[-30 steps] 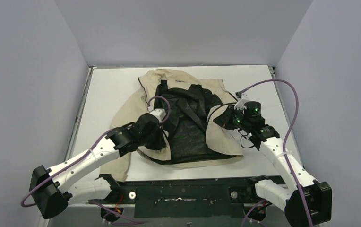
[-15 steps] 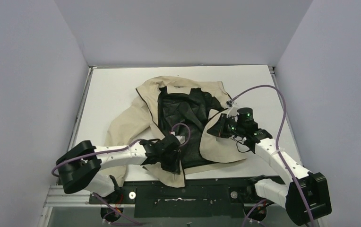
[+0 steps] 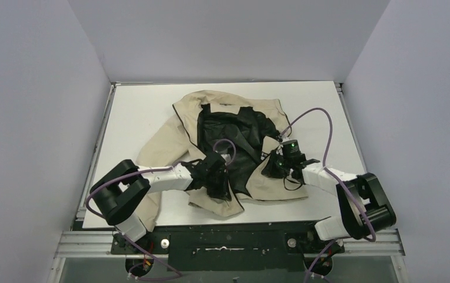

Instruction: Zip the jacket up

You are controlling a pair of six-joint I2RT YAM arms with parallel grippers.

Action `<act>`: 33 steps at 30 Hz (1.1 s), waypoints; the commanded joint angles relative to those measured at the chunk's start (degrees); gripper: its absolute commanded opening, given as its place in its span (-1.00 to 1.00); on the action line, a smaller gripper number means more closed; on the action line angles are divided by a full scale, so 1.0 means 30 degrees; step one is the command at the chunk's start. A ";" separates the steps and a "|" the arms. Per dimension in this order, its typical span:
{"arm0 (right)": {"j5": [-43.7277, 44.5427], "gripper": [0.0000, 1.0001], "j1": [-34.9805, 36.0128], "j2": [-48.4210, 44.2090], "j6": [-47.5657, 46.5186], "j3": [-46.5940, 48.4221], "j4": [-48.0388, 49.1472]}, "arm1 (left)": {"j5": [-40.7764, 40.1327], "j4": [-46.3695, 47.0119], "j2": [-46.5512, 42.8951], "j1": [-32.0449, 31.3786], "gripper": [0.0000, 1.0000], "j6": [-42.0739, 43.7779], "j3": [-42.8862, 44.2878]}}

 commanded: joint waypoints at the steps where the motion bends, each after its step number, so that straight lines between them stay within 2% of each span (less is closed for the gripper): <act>1: 0.3533 -1.00 0.0168 0.1775 0.0017 0.2064 0.2135 | -0.4607 -0.2298 0.1488 0.2357 -1.00 0.2731 0.0328; 5: 0.5659 -1.00 0.0115 0.4206 0.0120 0.4187 0.2445 | -0.6391 -0.3137 0.2609 0.3657 -1.00 0.3575 0.1850; 10: 0.7143 -1.00 -0.0080 0.6729 -0.0708 0.7503 0.2262 | -0.6153 -0.2625 0.4095 0.5617 -1.00 0.4589 0.3039; 13: 0.5405 -1.00 -0.0750 0.7663 -0.1009 0.9918 0.1657 | -0.6704 -0.3212 0.4515 0.6163 -1.00 0.5064 0.3634; 17: 0.3658 -1.00 -0.0739 0.6417 -0.1222 1.1452 0.1198 | -0.7087 -0.3171 0.3736 0.6114 -1.00 0.4920 0.3527; 21: 0.1071 -1.00 -0.0433 0.4480 -0.0622 1.1251 0.0652 | -0.7081 -0.2868 0.3183 0.6056 -1.00 0.4845 0.3082; 27: -0.2899 -1.00 -0.0197 0.1548 0.0634 0.8944 0.2019 | -0.7077 -0.2500 0.3063 0.6114 -1.00 0.4922 0.2663; 33: -0.6139 -1.00 -0.0133 -0.0608 0.0009 0.6866 0.1324 | -0.7194 -0.2371 0.3036 0.6143 -1.00 0.5016 0.2492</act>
